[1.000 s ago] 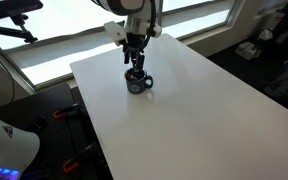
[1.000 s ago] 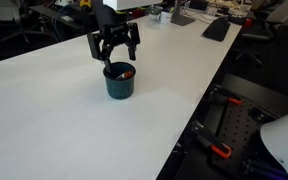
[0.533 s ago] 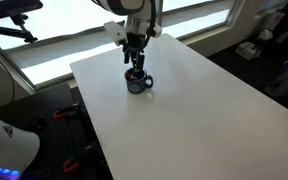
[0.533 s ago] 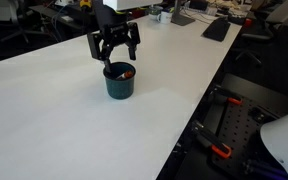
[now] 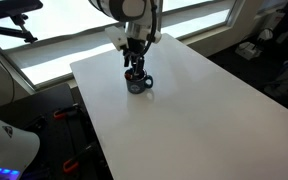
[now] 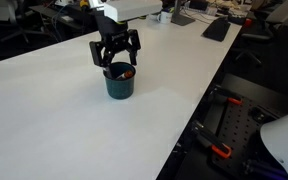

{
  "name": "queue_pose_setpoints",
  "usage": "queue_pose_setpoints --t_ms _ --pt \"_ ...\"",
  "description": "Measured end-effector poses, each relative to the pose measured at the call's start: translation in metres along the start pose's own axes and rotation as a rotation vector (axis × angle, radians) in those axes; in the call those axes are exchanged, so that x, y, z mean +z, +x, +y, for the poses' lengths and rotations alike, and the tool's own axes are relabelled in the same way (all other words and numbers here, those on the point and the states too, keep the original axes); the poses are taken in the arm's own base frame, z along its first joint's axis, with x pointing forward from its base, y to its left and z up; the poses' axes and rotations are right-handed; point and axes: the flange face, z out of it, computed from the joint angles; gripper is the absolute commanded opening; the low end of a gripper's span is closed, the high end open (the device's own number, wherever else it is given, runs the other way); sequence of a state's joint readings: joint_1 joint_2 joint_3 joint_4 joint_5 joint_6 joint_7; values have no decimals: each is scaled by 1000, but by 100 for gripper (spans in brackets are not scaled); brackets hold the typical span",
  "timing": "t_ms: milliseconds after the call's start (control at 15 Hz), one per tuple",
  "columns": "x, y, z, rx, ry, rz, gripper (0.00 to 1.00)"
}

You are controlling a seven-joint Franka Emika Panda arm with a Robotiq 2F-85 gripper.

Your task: Take the marker out of the mug and place it on the table to the right of the mug

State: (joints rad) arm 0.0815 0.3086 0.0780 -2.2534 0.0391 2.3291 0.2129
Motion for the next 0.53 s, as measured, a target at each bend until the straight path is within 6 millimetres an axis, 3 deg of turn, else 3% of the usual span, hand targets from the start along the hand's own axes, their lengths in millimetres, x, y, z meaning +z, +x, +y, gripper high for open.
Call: queue_pose_setpoints --t_ms 67,533 --pt "3 3 3 8 -1 -5 74" --pt "20 34 26 83 -4 -15 18"
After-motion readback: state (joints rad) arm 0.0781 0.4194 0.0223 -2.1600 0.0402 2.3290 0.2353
